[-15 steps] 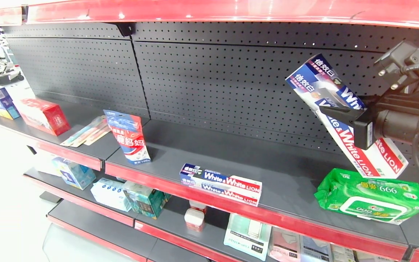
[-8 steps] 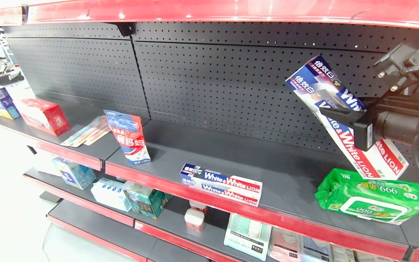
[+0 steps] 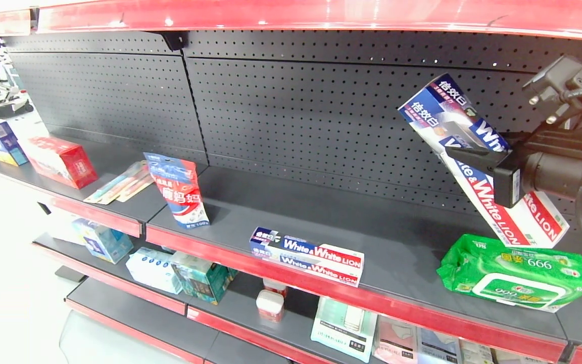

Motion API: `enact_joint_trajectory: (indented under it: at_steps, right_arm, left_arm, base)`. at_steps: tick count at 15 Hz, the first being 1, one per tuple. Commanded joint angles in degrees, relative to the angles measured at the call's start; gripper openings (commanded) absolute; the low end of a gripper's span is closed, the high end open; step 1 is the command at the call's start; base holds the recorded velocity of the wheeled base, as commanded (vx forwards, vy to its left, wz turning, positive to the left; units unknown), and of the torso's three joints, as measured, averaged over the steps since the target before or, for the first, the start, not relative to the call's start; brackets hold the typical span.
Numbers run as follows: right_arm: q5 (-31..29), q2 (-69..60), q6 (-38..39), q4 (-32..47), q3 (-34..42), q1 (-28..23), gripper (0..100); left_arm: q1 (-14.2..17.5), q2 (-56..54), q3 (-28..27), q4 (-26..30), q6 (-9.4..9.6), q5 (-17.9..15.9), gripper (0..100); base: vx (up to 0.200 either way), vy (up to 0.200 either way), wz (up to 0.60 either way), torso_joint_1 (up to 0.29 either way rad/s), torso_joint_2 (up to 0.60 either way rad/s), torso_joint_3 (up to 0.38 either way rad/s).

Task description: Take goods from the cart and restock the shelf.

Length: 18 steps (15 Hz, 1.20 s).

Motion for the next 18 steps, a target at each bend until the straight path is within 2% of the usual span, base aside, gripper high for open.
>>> enact_joint_trajectory:
  at_steps: [1, 2, 3, 4, 7, 10, 14, 18]
  right_arm:
    - [0.02, -0.67, -0.03, -0.01, 0.38, -0.07, 0]
    - [0.02, -1.02, -0.03, -0.01, 0.73, -0.07, 0]
    - [0.02, -1.11, -0.03, -0.01, 0.99, -0.07, 0]
    - [0.02, -1.02, -0.03, -0.01, 0.81, -0.07, 0]
    - [0.02, -1.02, -0.03, -0.01, 0.9, -0.07, 0]
    - [0.11, -0.58, -0.38, 0.08, 0.46, 0.02, 0]
    - [0.81, 4.34, -1.26, 0.08, 0.2, 0.11, 0]
    - [4.77, 9.35, -1.44, 0.08, -1.91, 0.11, 0]
  left_arm:
    - [0.04, -0.73, 0.21, 0.09, 4.28, -3.3, 100]
    - [0.04, -0.73, 0.21, 0.36, 1.82, -2.86, 100]
    - [0.13, -0.73, 0.12, 0.45, -3.28, -1.55, 100]
    - [0.04, -0.73, 0.21, 0.45, -3.89, -1.46, 100]
    - [0.04, -0.73, 0.21, 0.36, -3.72, -1.55, 100]
    - [0.04, -0.73, 0.21, 0.45, -0.99, -1.55, 100]
    - [0.13, -0.73, 0.21, 0.45, -0.99, -1.55, 100]
    - [0.13, -0.73, 0.21, 0.53, -0.99, -1.55, 100]
  base:
    - [0.0, 0.0, 0.0, 0.0, 0.0, 0.0]
    - [0.0, 0.0, 0.0, 0.0, 0.0, 0.0]
    - [0.0, 0.0, 0.0, 0.0, 0.0, 0.0]
    - [0.0, 0.0, 0.0, 0.0, 0.0, 0.0]
    - [0.0, 0.0, 0.0, 0.0, 0.0, 0.0]
    - [0.0, 0.0, 0.0, 0.0, 0.0, 0.0]
    - [0.0, 0.0, 0.0, 0.0, 0.0, 0.0]
    - [0.0, 0.0, 0.0, 0.0, 0.0, 0.0]
